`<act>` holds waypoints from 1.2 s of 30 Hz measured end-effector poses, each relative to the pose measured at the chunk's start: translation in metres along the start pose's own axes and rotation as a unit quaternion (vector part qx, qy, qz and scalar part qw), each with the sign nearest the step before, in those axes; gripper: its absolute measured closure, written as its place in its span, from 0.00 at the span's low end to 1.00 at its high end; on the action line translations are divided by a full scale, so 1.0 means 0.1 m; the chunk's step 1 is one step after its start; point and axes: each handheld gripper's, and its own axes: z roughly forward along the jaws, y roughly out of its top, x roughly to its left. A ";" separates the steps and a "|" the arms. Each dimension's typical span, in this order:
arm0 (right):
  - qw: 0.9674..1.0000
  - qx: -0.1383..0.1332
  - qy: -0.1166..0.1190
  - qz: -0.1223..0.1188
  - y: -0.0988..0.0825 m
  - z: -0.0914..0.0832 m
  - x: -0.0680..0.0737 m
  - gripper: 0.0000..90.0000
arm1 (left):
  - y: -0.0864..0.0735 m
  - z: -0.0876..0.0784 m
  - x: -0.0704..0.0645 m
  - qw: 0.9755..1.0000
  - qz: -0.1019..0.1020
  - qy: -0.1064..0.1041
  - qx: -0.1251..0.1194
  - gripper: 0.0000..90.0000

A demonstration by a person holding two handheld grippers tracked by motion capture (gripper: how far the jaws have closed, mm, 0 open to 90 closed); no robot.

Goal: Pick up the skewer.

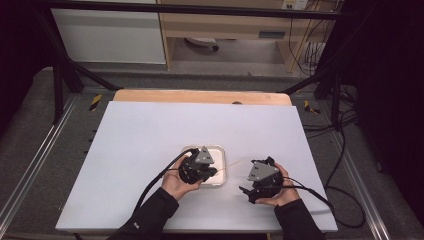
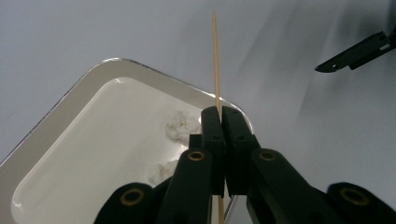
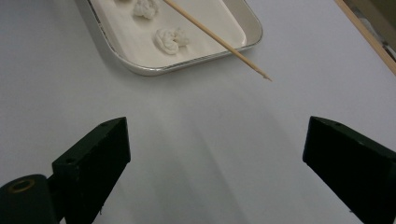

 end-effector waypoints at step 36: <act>0.974 0.006 -0.024 -0.227 0.02 0.00 0.10 0.53 | 0.33 0.26 -0.26 0.998 0.041 -0.034 0.044 0.99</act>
